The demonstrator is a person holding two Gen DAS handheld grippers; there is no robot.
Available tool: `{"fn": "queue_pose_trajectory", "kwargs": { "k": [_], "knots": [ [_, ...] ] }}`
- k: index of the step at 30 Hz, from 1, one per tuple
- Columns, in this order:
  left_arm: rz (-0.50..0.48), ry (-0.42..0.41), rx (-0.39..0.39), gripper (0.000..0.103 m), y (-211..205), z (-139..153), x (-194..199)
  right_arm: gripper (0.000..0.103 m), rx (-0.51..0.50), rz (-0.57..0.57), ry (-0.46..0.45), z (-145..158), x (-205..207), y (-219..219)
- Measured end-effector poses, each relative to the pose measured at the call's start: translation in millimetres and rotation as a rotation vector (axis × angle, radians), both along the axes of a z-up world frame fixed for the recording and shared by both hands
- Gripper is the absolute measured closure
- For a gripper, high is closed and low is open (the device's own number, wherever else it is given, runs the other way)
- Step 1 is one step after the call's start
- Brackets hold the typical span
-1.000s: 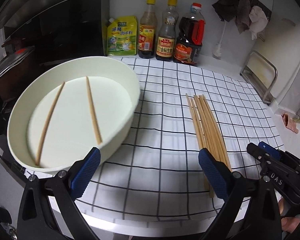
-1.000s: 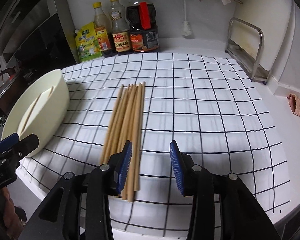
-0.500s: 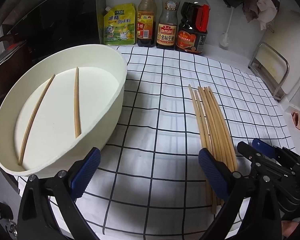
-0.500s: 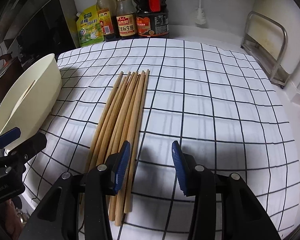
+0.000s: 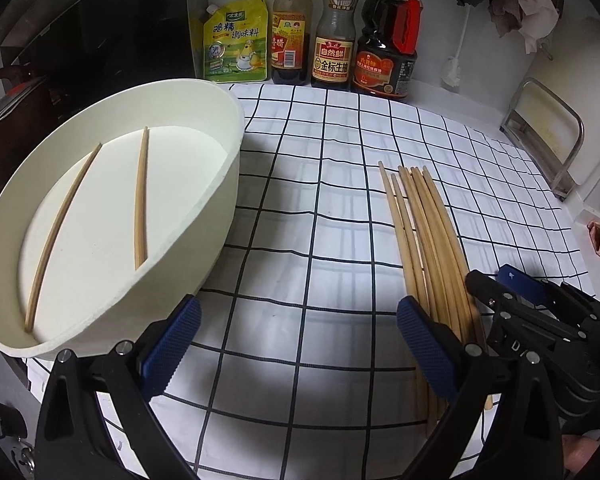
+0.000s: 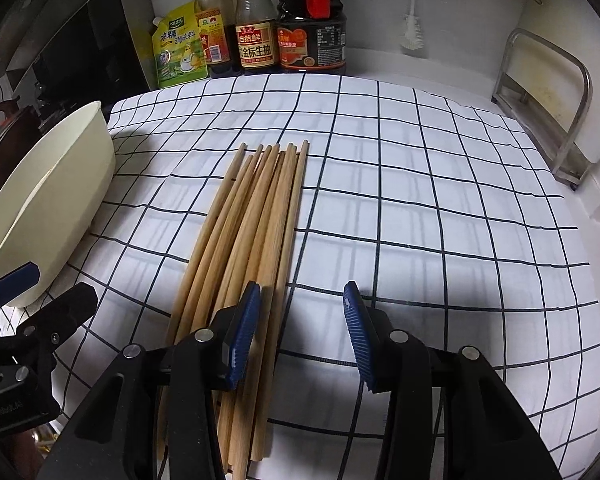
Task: Organize utensils
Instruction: 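Grasp a chopstick with the right tool while the left tool grasps another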
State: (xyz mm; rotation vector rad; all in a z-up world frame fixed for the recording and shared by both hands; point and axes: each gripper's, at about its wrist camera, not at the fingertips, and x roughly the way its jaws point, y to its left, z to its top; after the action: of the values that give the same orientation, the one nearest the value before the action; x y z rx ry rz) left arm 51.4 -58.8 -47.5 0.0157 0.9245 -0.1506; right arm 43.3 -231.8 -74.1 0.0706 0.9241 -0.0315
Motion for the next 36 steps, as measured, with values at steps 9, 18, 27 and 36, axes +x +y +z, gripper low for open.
{"fn": "queue_pose_trajectory", "kwargs": {
  "k": [9,18,27,36],
  "knots": [
    [-0.016,0.013,0.015,0.006,-15.1,-6.6,2.5,0.061,0.020,-0.039,-0.002,-4.3,-4.3,-18.7],
    [-0.016,0.023,0.022,0.006,-22.3,-11.9,6.1,0.061,-0.041,-0.012,0.005,-6.9,-2.3,-9.1],
    [-0.024,0.031,0.053,0.006,-31.9,-16.5,8.6,0.062,-0.026,-0.055,0.002,-7.9,-11.0,-31.1],
    [-0.040,0.048,0.079,0.006,-45.8,-22.0,17.8,0.062,0.000,-0.063,0.000,-7.0,-18.2,-43.5]
  ]
}}
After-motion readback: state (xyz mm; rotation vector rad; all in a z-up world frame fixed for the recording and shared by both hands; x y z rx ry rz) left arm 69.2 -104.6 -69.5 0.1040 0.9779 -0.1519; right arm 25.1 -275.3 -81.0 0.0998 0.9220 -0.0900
